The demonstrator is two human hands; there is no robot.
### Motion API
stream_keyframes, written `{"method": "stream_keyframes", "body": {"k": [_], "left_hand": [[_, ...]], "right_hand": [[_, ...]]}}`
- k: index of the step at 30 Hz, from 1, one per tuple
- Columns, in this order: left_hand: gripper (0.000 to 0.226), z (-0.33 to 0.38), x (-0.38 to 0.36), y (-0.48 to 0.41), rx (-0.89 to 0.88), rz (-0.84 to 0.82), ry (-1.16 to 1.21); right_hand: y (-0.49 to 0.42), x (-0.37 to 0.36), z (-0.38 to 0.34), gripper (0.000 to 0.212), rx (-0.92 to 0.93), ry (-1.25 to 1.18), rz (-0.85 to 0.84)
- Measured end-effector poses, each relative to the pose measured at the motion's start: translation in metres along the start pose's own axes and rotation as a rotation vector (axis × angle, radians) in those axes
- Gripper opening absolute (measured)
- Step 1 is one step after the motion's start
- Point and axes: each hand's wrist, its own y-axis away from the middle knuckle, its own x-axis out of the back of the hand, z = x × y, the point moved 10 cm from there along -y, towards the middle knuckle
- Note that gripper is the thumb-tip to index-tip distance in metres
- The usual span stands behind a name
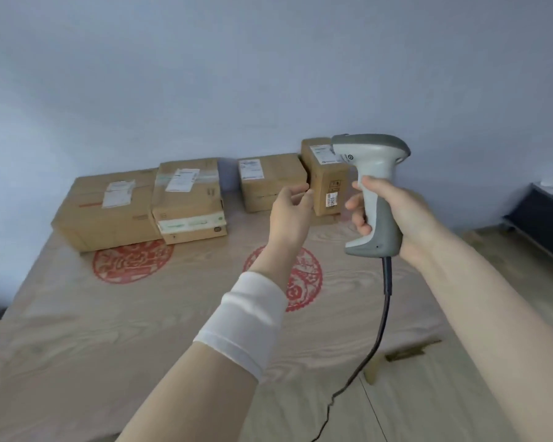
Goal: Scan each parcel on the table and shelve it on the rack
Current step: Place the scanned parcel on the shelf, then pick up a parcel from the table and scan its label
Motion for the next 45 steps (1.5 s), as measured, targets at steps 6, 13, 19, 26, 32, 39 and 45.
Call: {"method": "stream_keyframes", "body": {"k": [6,13,19,26,32,39,45], "left_hand": [[0.036,-0.012,-0.061,-0.077,0.035,-0.036,0.007],[0.071,-0.047,-0.092,-0.199,0.141,0.006,-0.125],[0.101,-0.097,-0.128,-0.273,0.302,0.07,-0.303],[0.113,-0.136,-0.179,-0.357,0.297,0.157,-0.528],[0.128,-0.156,-0.195,-0.376,0.333,0.251,-0.802],[0.138,-0.163,-0.189,-0.382,0.35,0.309,-0.856],[0.137,-0.161,-0.186,-0.379,0.338,0.342,-0.792]], "right_hand": [[-0.068,0.076,-0.025,0.016,0.002,0.048,0.137],[-0.172,0.118,-0.017,0.016,-0.074,0.052,0.189],[-0.25,0.148,0.005,0.024,-0.139,0.07,0.159],[-0.342,0.191,0.036,0.023,-0.228,0.075,0.041],[-0.398,0.214,0.059,0.028,-0.313,0.078,-0.035],[-0.427,0.215,0.074,0.016,-0.356,-0.022,-0.083],[-0.427,0.209,0.076,0.019,-0.39,-0.03,-0.095]]}}
